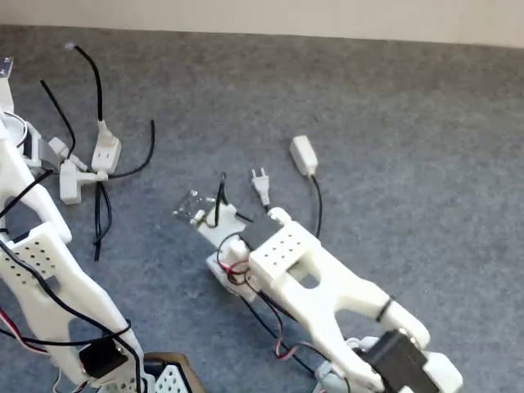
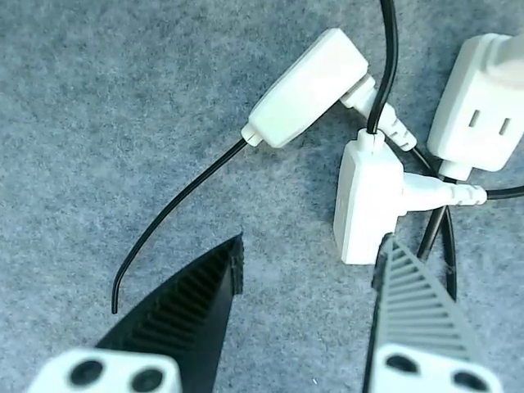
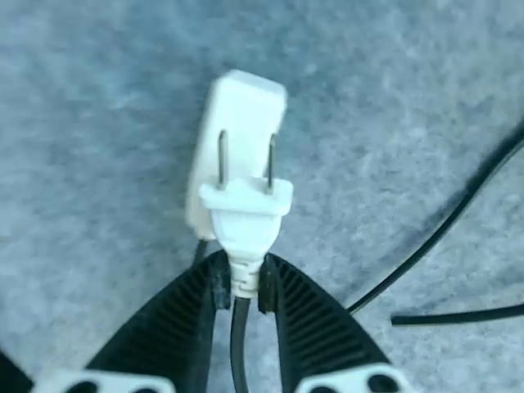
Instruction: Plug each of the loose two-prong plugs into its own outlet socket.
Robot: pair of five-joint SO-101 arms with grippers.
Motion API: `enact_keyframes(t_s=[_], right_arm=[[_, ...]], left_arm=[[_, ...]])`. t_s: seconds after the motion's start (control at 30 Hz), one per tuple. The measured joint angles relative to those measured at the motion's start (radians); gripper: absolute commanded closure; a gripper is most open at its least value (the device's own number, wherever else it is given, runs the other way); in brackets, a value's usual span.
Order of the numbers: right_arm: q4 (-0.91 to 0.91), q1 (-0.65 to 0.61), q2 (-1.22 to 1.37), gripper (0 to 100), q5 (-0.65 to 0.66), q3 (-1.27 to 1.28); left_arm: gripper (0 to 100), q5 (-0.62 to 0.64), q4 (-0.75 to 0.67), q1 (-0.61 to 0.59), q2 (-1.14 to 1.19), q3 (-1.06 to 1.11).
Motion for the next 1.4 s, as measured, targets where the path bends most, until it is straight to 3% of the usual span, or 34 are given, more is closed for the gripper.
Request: enact_keyframes(t_s=[0.37, 0.8, 1.0, 1.17, 1.4], right_arm=[[-0.075, 0.046, 0.160, 99.2, 0.000, -0.041], [-0.081, -0.287, 0.103, 99.2, -0.032, -0.041], [-0.064, -0.233, 0.078, 99.2, -0.035, -0.041], [-0.061, -0.150, -0.092, 99.2, -0.035, -0.032], [-0.319, -0.103, -0.470, 99.2, -0.068, 0.322]], left_arm=[[73, 0.000, 0.000, 0.000, 0.000, 0.000], [73, 0.000, 0.000, -0.008, 0.000, 0.000], [73, -0.028, 0.000, -0.015, 0.000, 0.000], [73, -0.069, 0.000, -0.023, -0.025, 0.000], [73, -0.132, 0.002, 0.035, -0.169, 0.006]])
